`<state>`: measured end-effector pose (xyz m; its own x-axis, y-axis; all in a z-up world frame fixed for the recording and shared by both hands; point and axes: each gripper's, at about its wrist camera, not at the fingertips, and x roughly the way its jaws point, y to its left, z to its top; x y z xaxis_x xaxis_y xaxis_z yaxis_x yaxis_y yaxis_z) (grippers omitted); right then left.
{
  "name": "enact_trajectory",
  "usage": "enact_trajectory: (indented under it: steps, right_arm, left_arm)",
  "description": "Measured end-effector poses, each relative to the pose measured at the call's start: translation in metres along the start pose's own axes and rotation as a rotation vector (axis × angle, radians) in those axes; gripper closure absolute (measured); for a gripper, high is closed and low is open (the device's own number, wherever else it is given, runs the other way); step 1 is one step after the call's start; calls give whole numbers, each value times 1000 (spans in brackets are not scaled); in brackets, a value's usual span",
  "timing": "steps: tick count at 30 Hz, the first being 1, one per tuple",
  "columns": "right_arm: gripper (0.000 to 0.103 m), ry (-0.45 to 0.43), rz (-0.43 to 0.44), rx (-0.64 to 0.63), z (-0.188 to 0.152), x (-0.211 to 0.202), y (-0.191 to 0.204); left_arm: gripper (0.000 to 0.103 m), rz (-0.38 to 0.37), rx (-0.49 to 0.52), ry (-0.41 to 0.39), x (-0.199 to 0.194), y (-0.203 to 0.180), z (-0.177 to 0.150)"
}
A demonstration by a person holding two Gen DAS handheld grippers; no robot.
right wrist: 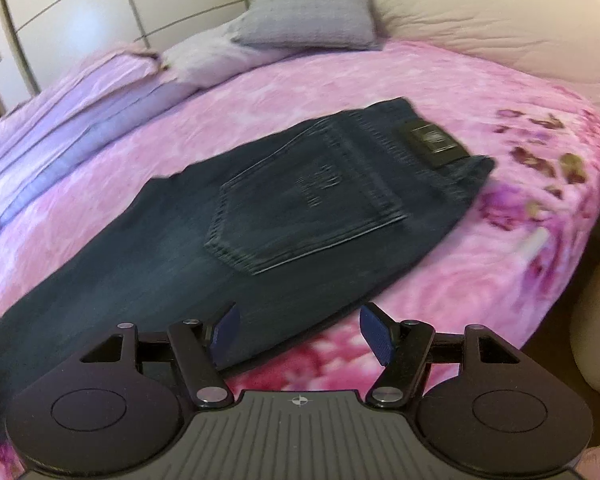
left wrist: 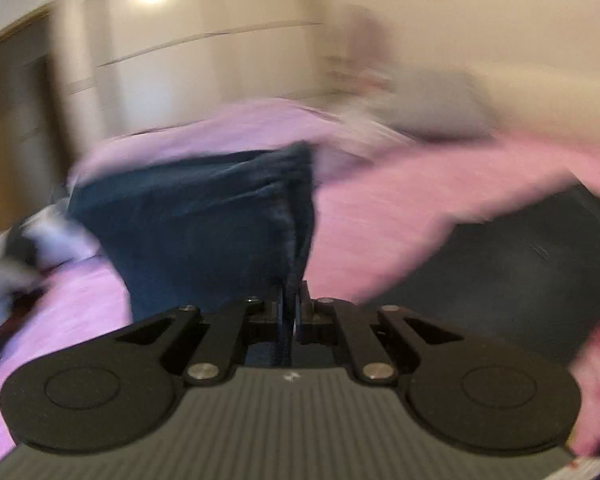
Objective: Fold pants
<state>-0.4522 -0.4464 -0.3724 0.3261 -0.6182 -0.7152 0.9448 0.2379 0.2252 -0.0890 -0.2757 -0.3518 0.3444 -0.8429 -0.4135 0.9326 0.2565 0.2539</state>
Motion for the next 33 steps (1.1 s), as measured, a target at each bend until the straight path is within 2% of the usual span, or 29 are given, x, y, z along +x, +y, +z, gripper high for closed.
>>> enact_trajectory:
  steps: [2,4,6,8,10,13,15,17,19,21,24,27,29,30,31,32,33]
  right_arm:
    - [39,-8,-4,15,0,-4,-10]
    - [39,-3,-11,34,-1,-5,-19]
    - [39,5,-7,57,-3,-8,-24]
    - [39,-1,18,79,-5,-10,-25]
    - [39,-14,92,107,-5,-10,-19]
    - [39,-13,341,238,-7,-6,0]
    - [39,56,525,328,-12,8,19]
    - [39,163,619,399,-21,30,43]
    - [39,259,622,412,-31,50,67]
    - [39,324,571,414,-42,66,88]
    - [39,308,552,428,-45,72,105]
    - [39,285,518,422,-44,78,121]
    - [39,250,500,416,-45,80,128]
    - [43,223,493,414,-46,80,132]
    - [53,201,484,405,-48,81,133]
    - [97,190,496,397,-49,82,135]
    - [101,179,509,402,-52,85,135]
  left_arm:
    - [100,-106,110,81,24,-47,-18]
    - [99,-189,186,214,49,-83,-46]
    - [102,-136,228,143,46,-98,-62]
    - [101,-155,202,165,45,-92,-56]
    - [88,-208,100,206,41,-75,-45]
    - [88,-276,-91,212,17,-38,-35]
    - [88,-269,-186,200,-1,-7,-33]
    - [88,-215,-248,201,-16,21,-38]
    - [87,-141,-307,215,-30,52,-47]
    - [87,-69,-385,247,-39,84,-61]
    - [87,-3,-559,306,-47,130,-85]
    - [87,4,-737,327,-54,161,-108]
    - [87,-17,-828,322,-53,171,-117]
    - [87,-30,-866,318,-52,173,-120]
    - [87,-47,-899,316,-50,174,-123]
    - [87,-60,-919,315,-48,174,-123]
    - [87,-76,-937,315,-46,173,-123]
